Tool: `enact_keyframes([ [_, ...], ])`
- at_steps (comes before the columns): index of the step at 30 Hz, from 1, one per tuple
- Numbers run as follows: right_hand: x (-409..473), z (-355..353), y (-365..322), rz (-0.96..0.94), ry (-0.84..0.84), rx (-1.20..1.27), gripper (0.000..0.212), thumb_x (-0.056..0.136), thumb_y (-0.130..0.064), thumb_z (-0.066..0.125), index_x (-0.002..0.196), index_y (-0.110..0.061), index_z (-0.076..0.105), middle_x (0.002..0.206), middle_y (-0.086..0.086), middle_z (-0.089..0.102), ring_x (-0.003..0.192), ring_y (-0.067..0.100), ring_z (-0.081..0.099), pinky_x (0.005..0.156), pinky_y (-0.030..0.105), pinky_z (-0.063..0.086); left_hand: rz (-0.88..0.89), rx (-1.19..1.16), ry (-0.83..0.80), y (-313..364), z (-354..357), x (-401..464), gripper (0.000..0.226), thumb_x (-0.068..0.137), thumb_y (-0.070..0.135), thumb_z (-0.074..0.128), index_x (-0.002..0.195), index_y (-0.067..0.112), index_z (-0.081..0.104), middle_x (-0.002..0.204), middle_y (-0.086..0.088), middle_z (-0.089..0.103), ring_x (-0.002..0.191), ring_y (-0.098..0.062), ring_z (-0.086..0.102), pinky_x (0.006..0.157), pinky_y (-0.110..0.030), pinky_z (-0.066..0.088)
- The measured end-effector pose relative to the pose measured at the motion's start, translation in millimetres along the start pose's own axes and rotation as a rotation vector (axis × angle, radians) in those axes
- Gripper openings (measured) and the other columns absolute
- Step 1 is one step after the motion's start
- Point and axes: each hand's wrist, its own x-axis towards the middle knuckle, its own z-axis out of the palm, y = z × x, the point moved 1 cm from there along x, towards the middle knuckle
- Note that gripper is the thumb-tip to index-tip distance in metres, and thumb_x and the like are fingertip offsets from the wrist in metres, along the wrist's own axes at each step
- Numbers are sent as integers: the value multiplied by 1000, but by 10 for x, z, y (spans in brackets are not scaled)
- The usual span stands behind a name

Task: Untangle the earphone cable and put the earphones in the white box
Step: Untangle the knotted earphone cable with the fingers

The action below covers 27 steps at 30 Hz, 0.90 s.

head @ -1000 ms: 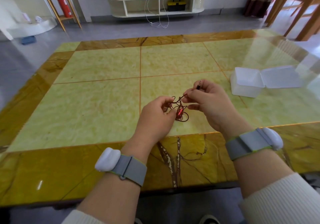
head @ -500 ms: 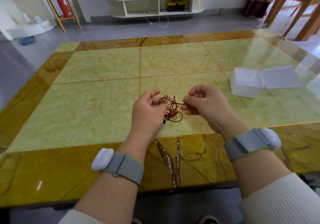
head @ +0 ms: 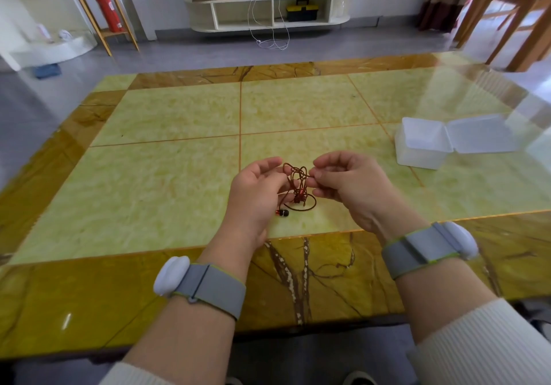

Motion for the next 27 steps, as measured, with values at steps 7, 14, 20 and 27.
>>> enact_keyframes([
  [7,-16,78,12,-53,18,-157,13,83,-5,73,88,-15,67,83,6,70,72,13,67,56,25,46,-68,-74,-34,1,11,-3,31,93,-5,49,120,5,59,91,-8,72,73,-13,70,68,-27,57],
  [14,-50,102,1,3,-99,-111,15,87,-12,71,102,-9,68,87,8,75,76,15,68,61,26,50,-6,-30,-25,-53,-10,20,27,84,-5,67,107,8,65,89,-9,63,86,-25,64,88,-42,57],
  [20,-34,51,-39,68,-71,21,12,97,-4,54,106,-8,59,100,17,73,76,24,71,68,33,60,57,-21,-8,-29,-30,38,35,81,-19,56,97,12,61,80,-4,59,76,-19,57,72,-33,52],
  [27,-41,55,1,22,-141,-55,32,88,8,62,116,-9,64,118,14,65,81,22,71,70,29,61,124,-17,-86,12,-3,-17,41,82,-23,38,90,14,52,79,-2,57,62,-10,51,62,-26,48],
])
